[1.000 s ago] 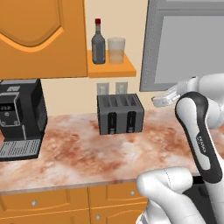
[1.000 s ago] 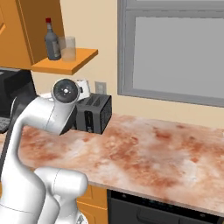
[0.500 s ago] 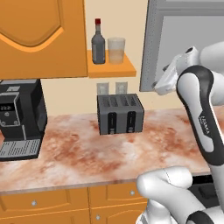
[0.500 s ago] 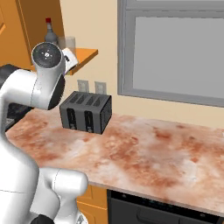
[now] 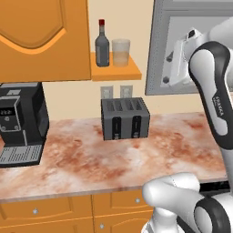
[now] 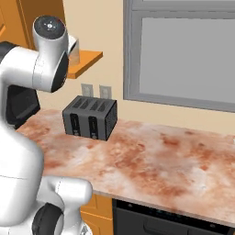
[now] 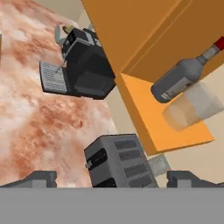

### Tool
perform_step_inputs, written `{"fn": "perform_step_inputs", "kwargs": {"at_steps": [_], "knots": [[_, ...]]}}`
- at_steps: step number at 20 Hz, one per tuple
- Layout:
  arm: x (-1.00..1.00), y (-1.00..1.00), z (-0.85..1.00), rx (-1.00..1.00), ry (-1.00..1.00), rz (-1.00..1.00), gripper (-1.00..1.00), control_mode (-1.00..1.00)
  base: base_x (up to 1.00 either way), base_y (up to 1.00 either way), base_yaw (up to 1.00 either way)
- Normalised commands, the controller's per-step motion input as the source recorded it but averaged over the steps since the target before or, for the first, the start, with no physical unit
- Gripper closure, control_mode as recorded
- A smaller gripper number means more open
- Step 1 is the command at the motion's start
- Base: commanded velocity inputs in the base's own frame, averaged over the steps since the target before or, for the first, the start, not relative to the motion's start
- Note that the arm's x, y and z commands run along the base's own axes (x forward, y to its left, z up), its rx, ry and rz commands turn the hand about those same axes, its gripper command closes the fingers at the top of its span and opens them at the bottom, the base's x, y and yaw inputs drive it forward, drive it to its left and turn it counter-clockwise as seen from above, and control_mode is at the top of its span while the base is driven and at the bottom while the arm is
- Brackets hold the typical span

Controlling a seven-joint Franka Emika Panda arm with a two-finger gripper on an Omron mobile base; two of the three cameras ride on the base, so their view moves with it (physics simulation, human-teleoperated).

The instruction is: There is a bowl on the dining counter. Grab a lemon wedge from the fridge and place it in the bowl. Then get the liquor bottle and glass cup from the cabinet and place them next to the bowl.

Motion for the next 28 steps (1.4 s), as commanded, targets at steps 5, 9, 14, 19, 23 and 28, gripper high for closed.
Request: {"fn": "perform_step_inputs", "kwargs": {"at_steps": [5, 9, 14, 19, 23, 28], "knots": [[0.36, -0.02, 0.04, -0.16, -0.05, 0.32, -1.00, -1.00, 0.00, 0.00, 0.00], [0.31, 0.00, 0.07, -0.16, -0.07, 0.27, -1.00, -1.00, 0.00, 0.00, 0.00], [0.20, 0.01, 0.02, -0.16, -0.12, 0.23, -1.00, -1.00, 0.00, 0.00, 0.00], [0.14, 0.09, 0.00, -0.12, -0.18, 0.15, -1.00, -1.00, 0.00, 0.00, 0.00], [0.20, 0.20, 0.00, -0.10, -0.19, 0.08, -1.00, -1.00, 0.00, 0.00, 0.00], [0.42, 0.16, 0.00, -0.07, -0.10, 0.02, -1.00, -1.00, 0.00, 0.00, 0.00]]}}
